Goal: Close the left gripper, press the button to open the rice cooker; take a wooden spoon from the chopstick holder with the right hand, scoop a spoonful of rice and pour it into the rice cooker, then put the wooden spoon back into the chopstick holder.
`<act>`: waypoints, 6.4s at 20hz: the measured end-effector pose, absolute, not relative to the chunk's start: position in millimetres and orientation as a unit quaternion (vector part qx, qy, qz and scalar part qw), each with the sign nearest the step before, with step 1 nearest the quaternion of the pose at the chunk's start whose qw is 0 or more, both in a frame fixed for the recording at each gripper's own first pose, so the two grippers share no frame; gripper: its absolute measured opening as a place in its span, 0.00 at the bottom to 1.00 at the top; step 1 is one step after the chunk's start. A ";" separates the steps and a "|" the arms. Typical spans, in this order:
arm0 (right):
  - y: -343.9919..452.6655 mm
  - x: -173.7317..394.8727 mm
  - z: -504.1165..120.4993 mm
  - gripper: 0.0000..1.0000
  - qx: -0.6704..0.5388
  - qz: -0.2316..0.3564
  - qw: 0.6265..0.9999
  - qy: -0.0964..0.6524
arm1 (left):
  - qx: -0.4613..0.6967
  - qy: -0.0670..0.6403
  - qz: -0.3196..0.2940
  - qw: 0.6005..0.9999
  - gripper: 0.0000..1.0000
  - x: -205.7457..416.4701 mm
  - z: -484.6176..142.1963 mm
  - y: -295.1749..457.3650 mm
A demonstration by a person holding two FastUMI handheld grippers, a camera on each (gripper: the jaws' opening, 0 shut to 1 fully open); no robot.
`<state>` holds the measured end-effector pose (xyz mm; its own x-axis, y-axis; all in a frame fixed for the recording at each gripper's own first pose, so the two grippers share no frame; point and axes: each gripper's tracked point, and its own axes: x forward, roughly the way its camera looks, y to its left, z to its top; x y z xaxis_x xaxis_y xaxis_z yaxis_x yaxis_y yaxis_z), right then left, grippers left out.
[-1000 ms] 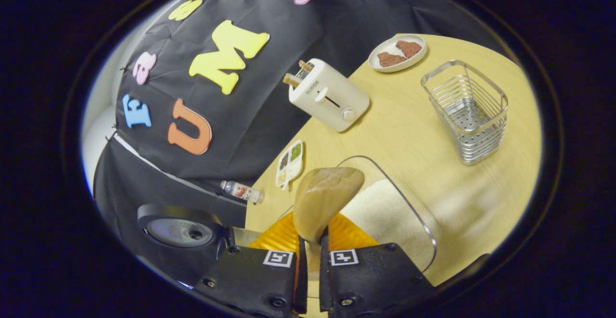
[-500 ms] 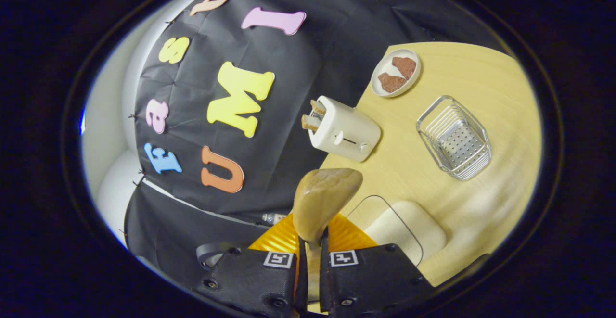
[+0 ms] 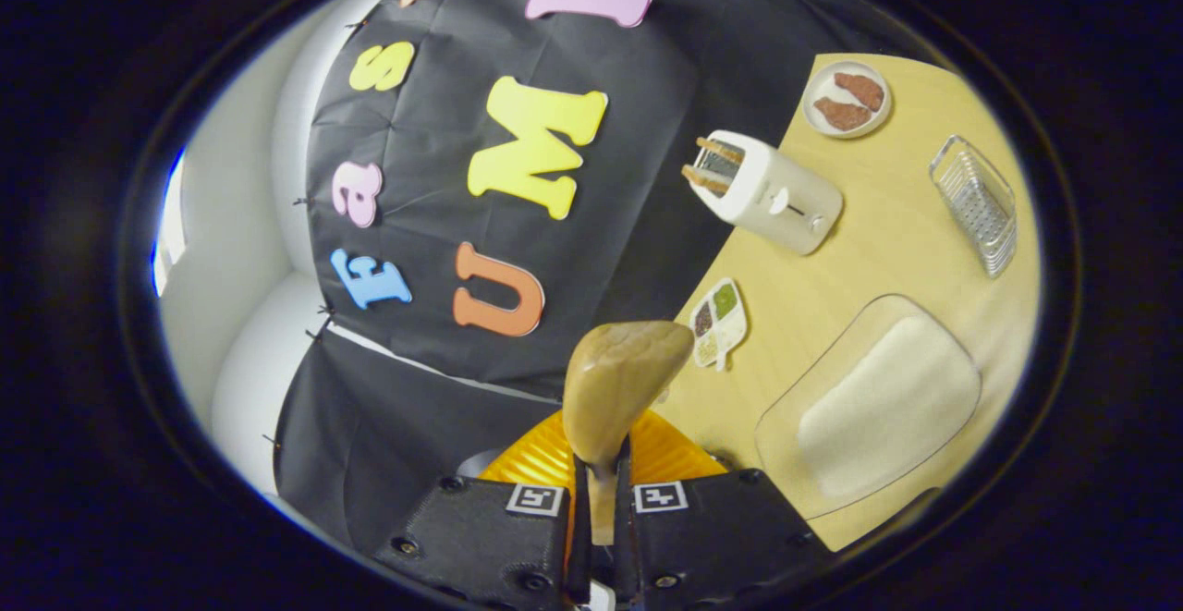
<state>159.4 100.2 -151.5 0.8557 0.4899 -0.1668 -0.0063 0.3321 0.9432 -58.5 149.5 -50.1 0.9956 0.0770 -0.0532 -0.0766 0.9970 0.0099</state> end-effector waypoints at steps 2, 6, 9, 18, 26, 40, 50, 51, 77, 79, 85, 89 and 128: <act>133.1 160.0 -146.5 0.14 0.550 0.177 0.784 0.227 | 0.003 0.027 0.048 0.998 0.96 -65.6 -51.1 160.2; 190.6 162.5 -151.5 0.14 0.520 0.196 0.793 0.251 | 0.000 0.028 0.065 0.997 0.96 -72.9 -59.9 185.3; 227.0 162.6 -161.5 0.14 0.486 0.206 0.806 0.268 | 0.001 0.035 0.075 0.997 0.96 -79.0 -69.4 201.9; 268.8 163.7 -192.8 0.14 0.291 0.197 0.895 0.273 | -0.004 0.034 0.078 0.996 0.96 -85.5 -76.1 222.8; 290.3 168.6 -181.2 0.15 0.157 0.196 0.938 0.237 | -0.012 0.036 0.082 0.996 0.96 -87.1 -82.8 229.4; 351.4 139.2 -146.7 0.14 -0.134 0.267 0.950 0.087 | -0.020 0.030 0.086 0.996 0.96 -95.5 -87.6 229.9; 363.7 125.7 -148.2 0.15 -0.169 0.290 0.940 0.056 | -0.020 0.025 0.083 0.996 0.96 -97.2 -86.6 229.0; 363.5 123.8 -149.0 0.15 -0.148 0.293 0.942 0.066 | -0.016 0.024 0.083 0.996 0.96 -96.9 -86.6 229.4; 25.4 137.1 -67.6 0.14 0.246 0.104 0.953 0.142 | -0.012 0.036 0.025 0.999 0.96 -34.4 -68.3 106.6; -28.9 135.8 -74.5 0.14 0.250 0.065 0.956 0.141 | -0.011 0.034 0.025 0.999 0.96 -28.6 -66.6 98.1; -162.5 134.8 -108.1 0.14 0.254 -0.048 0.956 0.139 | -0.011 0.034 0.019 0.999 0.96 -12.3 -60.5 63.4; -208.6 151.6 -143.0 0.14 0.239 -0.083 0.956 0.151 | -0.007 0.038 0.020 0.999 0.96 -8.0 -61.1 42.0; -210.7 175.3 -161.3 0.89 0.059 -0.055 0.991 0.103 | 0.010 0.035 0.060 0.998 0.96 28.2 -39.8 51.5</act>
